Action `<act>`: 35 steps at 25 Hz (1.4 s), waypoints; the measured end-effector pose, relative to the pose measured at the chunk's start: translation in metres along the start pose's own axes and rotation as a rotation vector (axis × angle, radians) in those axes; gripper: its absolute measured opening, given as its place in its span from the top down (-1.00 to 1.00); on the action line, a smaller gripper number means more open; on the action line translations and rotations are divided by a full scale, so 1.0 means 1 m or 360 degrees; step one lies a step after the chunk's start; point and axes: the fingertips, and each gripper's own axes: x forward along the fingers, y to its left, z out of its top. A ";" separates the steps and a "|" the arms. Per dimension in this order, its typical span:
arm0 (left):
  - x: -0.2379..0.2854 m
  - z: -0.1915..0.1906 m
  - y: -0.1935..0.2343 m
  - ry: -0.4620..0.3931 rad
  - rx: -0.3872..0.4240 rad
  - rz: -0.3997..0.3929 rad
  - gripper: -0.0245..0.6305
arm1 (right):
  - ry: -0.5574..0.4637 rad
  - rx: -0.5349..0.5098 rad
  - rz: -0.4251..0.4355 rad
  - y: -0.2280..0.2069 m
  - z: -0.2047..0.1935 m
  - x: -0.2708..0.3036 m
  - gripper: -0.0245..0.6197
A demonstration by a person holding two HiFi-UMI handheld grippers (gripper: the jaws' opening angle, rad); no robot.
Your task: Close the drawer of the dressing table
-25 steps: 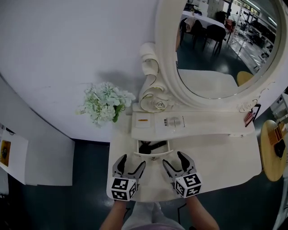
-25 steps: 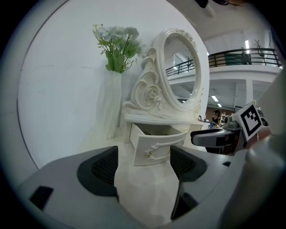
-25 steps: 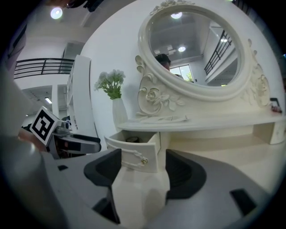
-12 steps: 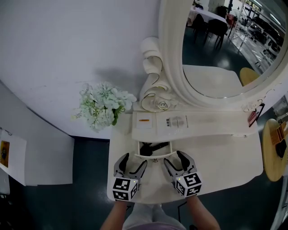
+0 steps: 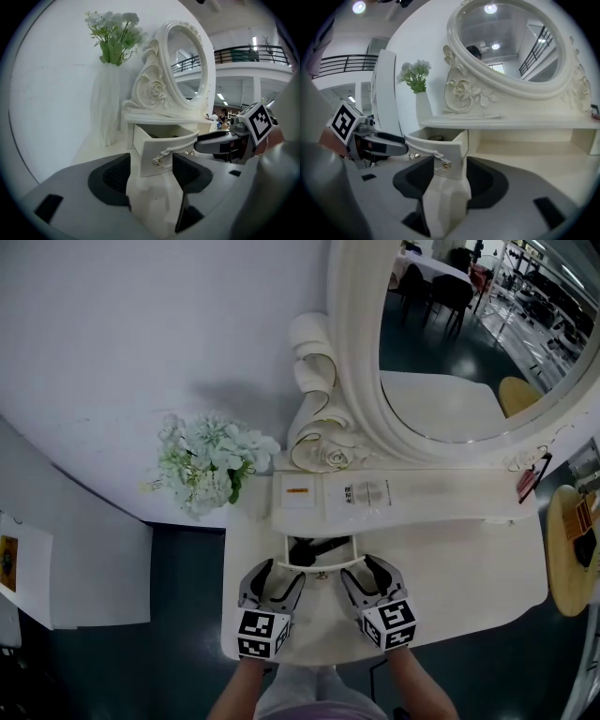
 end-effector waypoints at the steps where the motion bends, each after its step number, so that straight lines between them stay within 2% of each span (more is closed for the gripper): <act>1: 0.000 0.000 0.000 0.0003 0.0005 0.0001 0.07 | 0.0008 -0.0007 -0.0004 0.000 0.000 0.001 0.24; 18: 0.004 0.001 -0.003 0.0049 0.0054 0.0021 0.30 | 0.0044 -0.0061 -0.0002 0.003 0.002 0.004 0.30; 35: 0.015 0.008 0.004 0.0069 0.0051 0.0026 0.30 | 0.0058 -0.0048 -0.0014 -0.004 0.007 0.015 0.30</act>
